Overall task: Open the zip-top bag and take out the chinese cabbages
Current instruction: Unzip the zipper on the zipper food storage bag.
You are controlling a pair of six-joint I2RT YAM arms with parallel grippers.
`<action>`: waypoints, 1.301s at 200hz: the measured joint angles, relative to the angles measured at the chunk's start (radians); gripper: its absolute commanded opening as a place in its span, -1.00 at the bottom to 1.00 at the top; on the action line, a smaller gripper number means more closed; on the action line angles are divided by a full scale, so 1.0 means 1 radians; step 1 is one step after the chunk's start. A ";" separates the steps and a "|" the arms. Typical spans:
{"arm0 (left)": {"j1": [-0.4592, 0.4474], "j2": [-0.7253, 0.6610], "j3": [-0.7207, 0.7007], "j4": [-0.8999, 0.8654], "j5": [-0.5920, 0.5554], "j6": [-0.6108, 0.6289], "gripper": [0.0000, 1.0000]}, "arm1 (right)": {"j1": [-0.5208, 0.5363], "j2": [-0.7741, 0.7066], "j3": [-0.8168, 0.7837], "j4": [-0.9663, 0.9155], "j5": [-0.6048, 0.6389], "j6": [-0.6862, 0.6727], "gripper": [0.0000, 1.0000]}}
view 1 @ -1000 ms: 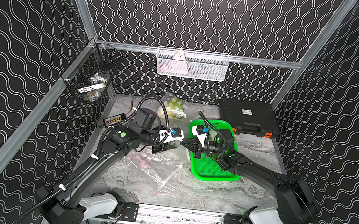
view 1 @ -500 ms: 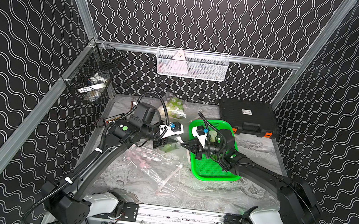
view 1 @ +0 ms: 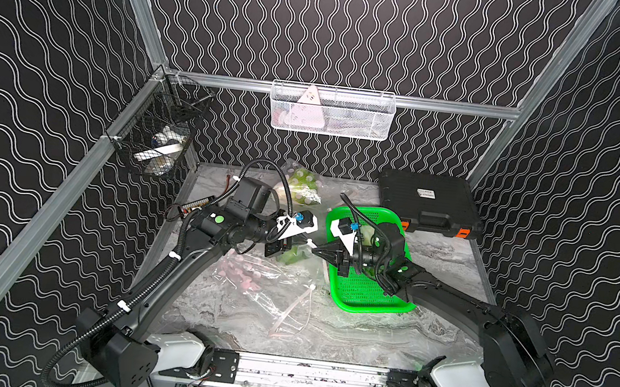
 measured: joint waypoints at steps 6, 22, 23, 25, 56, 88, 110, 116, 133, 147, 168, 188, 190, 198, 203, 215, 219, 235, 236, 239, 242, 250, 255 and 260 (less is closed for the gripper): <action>0.000 0.001 0.000 0.000 0.001 -0.001 -0.83 | 0.000 0.000 0.001 -0.005 0.000 0.000 -1.00; 0.000 0.003 0.000 0.001 0.004 -0.003 -0.90 | 0.000 0.000 0.003 -0.013 0.000 -0.001 -1.00; 0.000 0.003 0.000 0.001 0.004 -0.003 -0.91 | 0.000 0.000 0.003 -0.014 0.000 -0.001 -1.00; 0.000 0.004 0.000 0.001 0.005 -0.004 -0.92 | 0.000 0.000 0.004 -0.014 0.000 -0.002 -1.00; 0.000 0.004 -0.010 0.005 0.008 -0.007 -1.00 | 0.001 0.000 0.004 -0.017 0.002 -0.007 -0.01; 0.000 0.000 -0.023 0.008 0.011 -0.011 -1.00 | 0.003 -0.029 -0.056 0.048 0.026 -0.028 0.14; 0.000 -0.006 -0.029 0.011 0.017 -0.021 -1.00 | 0.004 -0.051 -0.087 0.116 0.030 -0.034 0.11; 0.000 -0.008 -0.033 0.012 0.019 -0.029 -1.00 | 0.004 -0.055 -0.087 0.134 0.030 -0.034 0.09; 0.000 -0.014 -0.038 0.018 0.024 -0.031 -1.00 | 0.004 -0.061 -0.072 0.169 0.029 -0.032 0.05; 0.000 -0.019 -0.042 0.025 0.030 -0.033 -1.00 | 0.005 -0.060 -0.055 0.189 0.029 -0.014 0.01; 0.000 -0.029 -0.055 0.036 0.041 -0.037 -1.00 | 0.014 -0.053 -0.029 0.206 0.021 -0.007 -0.07; 0.000 -0.043 -0.069 0.043 0.051 -0.040 -1.00 | 0.030 -0.045 -0.006 0.201 0.018 -0.008 -0.12; 0.000 -0.045 -0.071 0.044 0.052 -0.040 -1.00 | 0.032 -0.044 -0.005 0.200 0.018 -0.009 -0.12; 0.000 -0.050 -0.074 0.046 0.053 -0.041 -1.00 | 0.039 -0.043 0.001 0.192 0.018 -0.012 -0.14; 0.000 -0.052 -0.075 0.046 0.053 -0.043 -1.00 | 0.043 -0.043 0.004 0.186 0.019 -0.014 -0.15; 0.000 -0.056 -0.075 0.048 0.056 -0.057 -1.00 | 0.051 -0.039 0.013 0.170 0.019 -0.018 -0.18; 0.000 -0.057 -0.075 0.048 0.057 -0.057 -1.00 | 0.053 -0.037 0.018 0.163 0.021 -0.019 -0.19; 0.000 -0.060 -0.075 0.048 0.060 -0.058 -1.00 | 0.056 -0.032 0.027 0.137 0.027 -0.026 -0.21; 0.000 -0.060 -0.075 0.048 0.060 -0.058 -1.00 | 0.056 -0.032 0.027 0.136 0.027 -0.026 -0.21; 0.000 -0.061 -0.075 0.048 0.060 -0.058 -1.00 | 0.056 -0.032 0.027 0.133 0.029 -0.026 -0.22; 0.000 -0.061 -0.075 0.048 0.060 -0.058 -1.00 | 0.057 -0.032 0.027 0.129 0.031 -0.026 -0.22; 0.000 -0.062 -0.075 0.048 0.060 -0.058 -1.00 | 0.058 -0.032 0.027 0.119 0.039 -0.029 -0.21; 0.000 -0.062 -0.075 0.048 0.060 -0.058 -1.00 | 0.058 -0.032 0.027 0.114 0.045 -0.030 -0.21; 0.000 -0.062 -0.075 0.048 0.060 -0.059 -1.00 | 0.058 -0.033 0.027 0.110 0.050 -0.032 -0.20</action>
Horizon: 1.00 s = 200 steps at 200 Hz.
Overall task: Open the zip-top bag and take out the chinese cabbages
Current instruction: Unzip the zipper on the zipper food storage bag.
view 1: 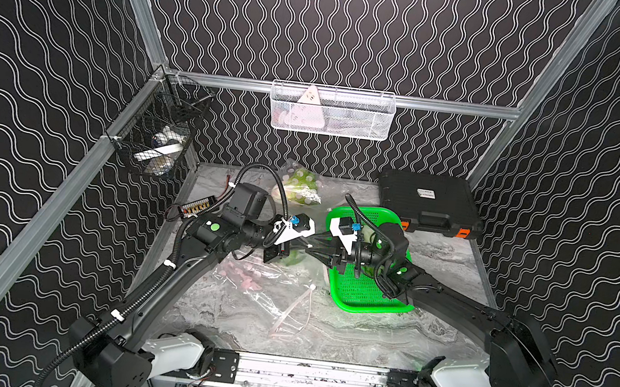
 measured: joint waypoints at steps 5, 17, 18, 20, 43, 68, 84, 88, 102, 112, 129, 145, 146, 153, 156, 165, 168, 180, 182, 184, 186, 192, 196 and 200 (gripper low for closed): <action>0.000 0.000 0.000 0.000 0.000 0.000 -1.00 | 0.001 -0.001 0.000 -0.005 0.000 -0.002 -0.19; 0.000 0.000 0.000 0.000 0.000 0.000 -1.00 | 0.003 -0.006 -0.002 -0.016 0.008 -0.006 -0.19; 0.000 0.000 0.000 0.000 0.000 0.000 -1.00 | 0.003 -0.006 -0.002 -0.016 0.009 -0.006 -0.19; 0.000 0.000 0.000 0.000 0.000 0.000 -1.00 | 0.003 -0.006 -0.002 -0.019 0.011 -0.006 -0.19; 0.000 0.000 0.000 0.000 0.001 0.000 -1.00 | 0.003 -0.014 -0.007 -0.035 0.030 -0.010 -0.25; 0.000 0.000 -0.001 0.003 0.002 -0.003 -1.00 | 0.003 -0.016 -0.010 -0.043 0.047 -0.010 -0.25; 0.000 0.000 -0.001 0.005 0.000 -0.004 -1.00 | 0.003 -0.016 -0.009 -0.048 0.054 -0.010 -0.27; 0.000 0.000 -0.001 0.005 -0.001 -0.006 -1.00 | 0.003 -0.015 -0.008 -0.050 0.056 -0.010 -0.28; 0.000 0.000 -0.001 0.004 -0.002 -0.009 -1.00 | 0.003 -0.014 -0.007 -0.055 0.060 -0.010 -0.33; 0.000 0.000 -0.001 0.004 -0.003 -0.024 -1.00 | 0.004 -0.014 -0.007 -0.056 0.061 -0.009 -0.36; 0.000 0.000 -0.003 0.007 -0.007 -0.026 -1.00 | 0.005 -0.015 -0.010 -0.056 0.062 -0.009 -0.44; 0.000 0.000 -0.008 0.010 -0.012 -0.027 -1.00 | 0.005 -0.019 -0.016 -0.056 0.063 -0.010 -0.55; 0.000 0.000 -0.008 0.010 -0.014 -0.028 -1.00 | 0.005 -0.019 -0.017 -0.056 0.063 -0.010 -0.56; 0.000 -0.003 -0.011 0.015 -0.019 -0.032 -1.00 | 0.005 -0.021 -0.019 -0.056 0.063 -0.013 -0.66; 0.000 -0.005 -0.013 0.018 -0.023 -0.033 -1.00 | 0.005 -0.021 -0.021 -0.056 0.063 -0.013 -0.70; 0.000 -0.015 -0.019 0.031 -0.038 -0.053 -1.00 | 0.004 -0.021 -0.024 -0.056 0.063 -0.014 -0.82; 0.000 -0.018 -0.020 0.034 -0.042 -0.057 -1.00 | 0.005 -0.021 -0.024 -0.056 0.062 -0.015 -0.84; 0.001 -0.034 -0.029 0.045 -0.060 -0.061 -1.00 | 0.007 -0.021 -0.026 -0.055 0.063 -0.020 -0.87; 0.001 -0.036 -0.029 0.046 -0.061 -0.063 -1.00 | 0.008 -0.021 -0.026 -0.055 0.063 -0.021 -0.87; 0.001 -0.039 -0.031 0.048 -0.063 -0.068 -1.00 | 0.008 -0.021 -0.026 -0.054 0.063 -0.021 -0.87; 0.001 -0.042 -0.032 0.050 -0.066 -0.075 -1.00 | 0.009 -0.021 -0.027 -0.052 0.064 -0.021 -0.87; 0.001 -0.050 -0.034 0.052 -0.070 -0.082 -1.00 | 0.011 -0.021 -0.029 -0.047 0.068 -0.022 -0.88; 0.001 -0.054 -0.036 0.054 -0.075 -0.082 -1.00 | 0.012 -0.021 -0.030 -0.043 0.070 -0.024 -0.88; 0.001 -0.060 -0.038 0.059 -0.080 -0.084 -1.00 | 0.013 -0.021 -0.032 -0.039 0.072 -0.027 -0.88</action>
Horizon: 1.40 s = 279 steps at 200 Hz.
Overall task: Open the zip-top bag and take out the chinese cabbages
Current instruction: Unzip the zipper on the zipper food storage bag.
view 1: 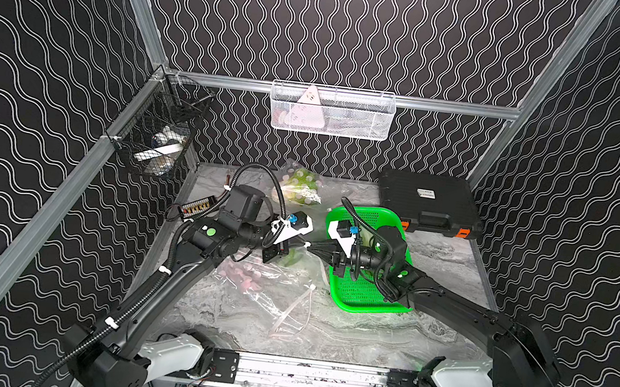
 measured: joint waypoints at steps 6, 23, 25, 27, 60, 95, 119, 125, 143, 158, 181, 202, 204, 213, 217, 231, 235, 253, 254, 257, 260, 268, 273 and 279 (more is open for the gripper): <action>0.001 -0.008 -0.002 0.005 -0.008 -0.012 -1.00 | 0.002 0.000 -0.002 0.003 0.002 -0.001 -0.90; 0.007 -0.027 -0.007 0.018 -0.021 -0.025 -1.00 | 0.006 0.001 -0.008 0.007 0.013 -0.008 -0.93; 0.008 -0.029 -0.007 0.019 -0.022 -0.025 -1.00 | 0.008 0.001 -0.008 0.007 0.013 -0.008 -0.93; 0.008 -0.031 -0.007 0.019 -0.024 -0.027 -1.00 | 0.008 0.001 -0.009 0.007 0.015 -0.009 -0.93; 0.019 -0.064 -0.019 0.031 -0.051 -0.059 -1.00 | 0.022 0.005 -0.021 0.013 0.033 -0.021 -0.96; 0.045 -0.105 -0.041 0.068 -0.101 -0.111 -1.00 | 0.055 0.025 -0.044 0.051 0.076 -0.030 -1.00; 0.053 -0.110 -0.035 0.092 -0.171 -0.155 -1.00 | 0.095 0.048 -0.062 0.071 0.127 -0.035 -1.00; 0.054 -0.110 -0.032 0.101 -0.197 -0.156 -1.00 | 0.107 0.056 -0.069 0.072 0.142 -0.037 -1.00; 0.054 -0.110 -0.025 0.113 -0.243 -0.181 -1.00 | 0.140 0.074 -0.085 0.082 0.189 -0.039 -1.00; 0.056 -0.110 -0.014 0.114 -0.280 -0.203 -1.00 | 0.161 0.083 -0.097 0.092 0.221 -0.045 -1.00; 0.059 -0.113 -0.001 0.124 -0.314 -0.209 -1.00 | 0.173 0.087 -0.124 0.103 0.256 -0.045 -1.00; 0.061 -0.114 0.009 0.133 -0.334 -0.224 -1.00 | 0.179 0.086 -0.146 0.109 0.283 -0.045 -1.00; 0.061 -0.114 0.010 0.134 -0.336 -0.228 -1.00 | 0.179 0.086 -0.148 0.110 0.285 -0.045 -1.00; 0.061 -0.114 0.012 0.137 -0.345 -0.229 -1.00 | 0.180 0.085 -0.157 0.111 0.294 -0.045 -1.00; 0.062 -0.116 0.012 0.137 -0.348 -0.229 -1.00 | 0.180 0.085 -0.161 0.112 0.298 -0.045 -1.00; 0.062 -0.119 0.012 0.138 -0.354 -0.230 -1.00 | 0.180 0.085 -0.174 0.120 0.312 -0.044 -1.00; 0.062 -0.119 0.012 0.138 -0.354 -0.231 -1.00 | 0.181 0.085 -0.178 0.122 0.315 -0.044 -1.00; 0.063 -0.119 0.013 0.143 -0.359 -0.233 -1.00 | 0.183 0.080 -0.189 0.125 0.328 -0.043 -1.00; 0.063 -0.119 0.013 0.143 -0.359 -0.233 -1.00 | 0.183 0.080 -0.190 0.125 0.329 -0.043 -1.00; 0.063 -0.119 0.013 0.144 -0.360 -0.233 -1.00 | 0.183 0.078 -0.192 0.126 0.332 -0.043 -1.00; 0.063 -0.119 0.013 0.144 -0.360 -0.233 -1.00 | 0.184 0.076 -0.194 0.126 0.334 -0.043 -1.00; 0.063 -0.119 0.013 0.146 -0.361 -0.233 -1.00 | 0.185 0.072 -0.199 0.126 0.342 -0.043 -1.00; 0.063 -0.118 0.013 0.148 -0.361 -0.233 -1.00 | 0.185 0.068 -0.202 0.126 0.346 -0.043 -1.00; 0.063 -0.117 0.013 0.151 -0.361 -0.234 -1.00 | 0.185 0.064 -0.206 0.126 0.350 -0.044 -1.00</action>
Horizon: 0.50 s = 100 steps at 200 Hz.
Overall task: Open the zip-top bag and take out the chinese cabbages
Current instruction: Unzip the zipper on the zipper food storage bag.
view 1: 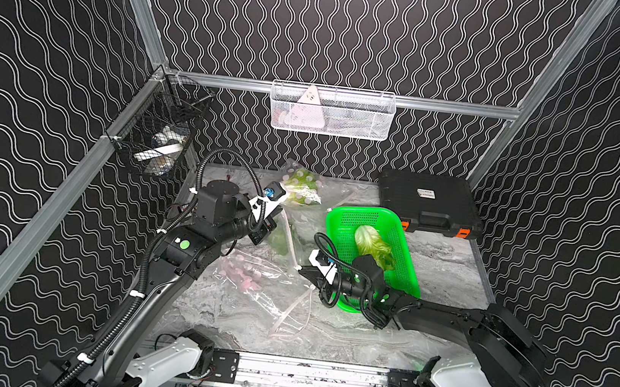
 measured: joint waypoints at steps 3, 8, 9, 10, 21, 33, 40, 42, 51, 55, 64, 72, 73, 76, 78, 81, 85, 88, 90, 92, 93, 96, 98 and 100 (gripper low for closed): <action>0.000 0.000 0.000 0.001 0.000 0.000 -1.00 | 0.000 -0.002 -0.002 0.000 0.003 0.000 -1.00; 0.000 0.001 0.000 0.001 -0.002 -0.002 -1.00 | 0.000 -0.003 -0.005 0.000 0.008 0.000 -1.00; 0.000 0.001 0.000 0.001 -0.002 -0.002 -1.00 | 0.000 -0.004 -0.005 0.000 0.009 0.000 -1.00; 0.000 0.001 0.000 0.001 -0.002 -0.003 -1.00 | 0.000 -0.005 -0.005 0.000 0.010 0.000 -1.00; 0.000 0.002 0.000 0.001 -0.003 -0.003 -1.00 | 0.001 -0.007 -0.008 -0.004 0.020 0.000 -1.00; 0.000 0.002 0.000 0.003 -0.003 -0.003 -1.00 | 0.001 -0.010 -0.011 -0.006 0.029 -0.001 -1.00; 0.000 0.002 0.000 0.005 -0.003 -0.003 -1.00 | 0.001 -0.010 -0.014 -0.006 0.038 -0.001 -1.00; 0.000 0.002 0.000 0.005 -0.004 -0.003 -1.00 | 0.001 -0.010 -0.014 -0.006 0.039 -0.001 -1.00; 0.000 0.001 0.000 0.005 -0.005 -0.003 -1.00 | 0.001 -0.011 -0.019 -0.005 0.048 -0.001 -1.00; 0.000 0.001 0.000 0.005 -0.006 -0.003 -1.00 | 0.001 -0.012 -0.022 -0.006 0.050 0.000 -1.00; 0.000 0.001 0.000 0.005 -0.008 -0.003 -1.00 | 0.001 -0.012 -0.027 -0.005 0.052 0.000 -1.00; 0.000 0.001 0.000 0.005 -0.010 -0.003 -1.00 | 0.001 -0.013 -0.032 -0.005 0.056 0.000 -1.00; 0.000 0.001 0.000 0.005 -0.011 -0.003 -1.00 | 0.002 -0.013 -0.033 -0.005 0.058 0.000 -1.00; 0.000 0.001 0.001 0.005 -0.011 -0.003 -1.00 | 0.002 -0.014 -0.035 -0.005 0.060 0.000 -1.00; 0.000 0.001 0.001 0.005 -0.011 -0.003 -1.00 | 0.002 -0.014 -0.037 -0.005 0.061 0.000 -1.00; 0.000 0.002 0.001 0.005 -0.011 -0.003 -1.00 | 0.002 -0.014 -0.039 -0.004 0.063 0.000 -1.00; 0.000 0.001 0.002 0.005 -0.011 -0.003 -1.00 | 0.002 -0.015 -0.040 -0.004 0.065 0.000 -1.00; 0.000 0.001 0.002 0.005 -0.011 -0.003 -1.00 | 0.002 -0.016 -0.043 -0.004 0.068 0.000 -1.00; 0.000 0.001 0.002 0.005 -0.011 -0.003 -1.00 | 0.002 -0.016 -0.044 -0.004 0.068 0.000 -1.00; 0.000 0.001 0.003 0.005 -0.012 -0.003 -1.00 | 0.002 -0.017 -0.045 -0.004 0.068 0.000 -1.00; 0.000 0.001 0.003 0.005 -0.012 -0.003 -1.00 | 0.002 -0.018 -0.047 -0.004 0.069 0.000 -1.00; 0.000 0.001 0.003 0.005 -0.012 -0.003 -1.00 | 0.002 -0.019 -0.049 -0.004 0.071 0.000 -1.00; 0.000 0.001 0.003 0.005 -0.012 -0.003 -1.00 | 0.002 -0.020 -0.051 -0.004 0.071 0.000 -1.00; 0.000 0.001 0.003 0.005 -0.013 -0.003 -1.00 | 0.002 -0.020 -0.052 -0.004 0.072 0.000 -1.00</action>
